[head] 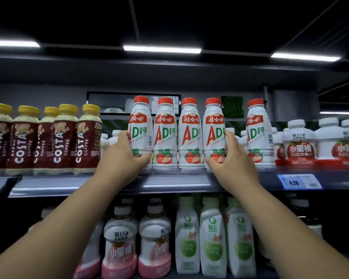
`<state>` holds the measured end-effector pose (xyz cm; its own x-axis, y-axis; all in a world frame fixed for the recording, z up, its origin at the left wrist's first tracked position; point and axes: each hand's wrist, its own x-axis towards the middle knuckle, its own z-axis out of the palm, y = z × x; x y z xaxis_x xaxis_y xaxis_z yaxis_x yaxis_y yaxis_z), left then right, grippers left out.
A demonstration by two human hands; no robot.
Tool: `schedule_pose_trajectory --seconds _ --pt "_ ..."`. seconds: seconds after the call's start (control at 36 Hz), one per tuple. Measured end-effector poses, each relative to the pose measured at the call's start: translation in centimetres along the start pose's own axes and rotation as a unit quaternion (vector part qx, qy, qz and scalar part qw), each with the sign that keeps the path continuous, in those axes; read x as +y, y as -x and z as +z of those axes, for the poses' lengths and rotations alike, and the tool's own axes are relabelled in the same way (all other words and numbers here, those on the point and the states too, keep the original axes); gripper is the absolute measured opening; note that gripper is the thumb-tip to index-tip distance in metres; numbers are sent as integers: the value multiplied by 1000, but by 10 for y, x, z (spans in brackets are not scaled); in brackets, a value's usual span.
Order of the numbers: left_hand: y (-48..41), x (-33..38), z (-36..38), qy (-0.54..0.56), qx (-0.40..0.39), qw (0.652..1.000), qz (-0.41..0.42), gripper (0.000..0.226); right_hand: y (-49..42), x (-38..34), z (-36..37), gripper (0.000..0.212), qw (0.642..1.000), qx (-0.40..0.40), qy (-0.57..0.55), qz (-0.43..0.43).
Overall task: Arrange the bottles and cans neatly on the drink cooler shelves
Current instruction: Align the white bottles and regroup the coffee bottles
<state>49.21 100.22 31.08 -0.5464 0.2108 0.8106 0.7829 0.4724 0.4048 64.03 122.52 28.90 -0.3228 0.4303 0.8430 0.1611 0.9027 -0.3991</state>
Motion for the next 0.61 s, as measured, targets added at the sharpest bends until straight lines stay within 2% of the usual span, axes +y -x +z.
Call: schedule_pose_trajectory --seconds 0.19,0.39,0.61 --pt "7 -3 7 13 51 999 0 72 2 1 0 81 1000 18 -4 2" --pt "11 -4 10 4 56 998 1 89 4 1 0 80 1000 15 -3 7" --pt "13 -3 10 -17 58 998 3 93 5 -1 -4 77 1000 13 -10 -2"
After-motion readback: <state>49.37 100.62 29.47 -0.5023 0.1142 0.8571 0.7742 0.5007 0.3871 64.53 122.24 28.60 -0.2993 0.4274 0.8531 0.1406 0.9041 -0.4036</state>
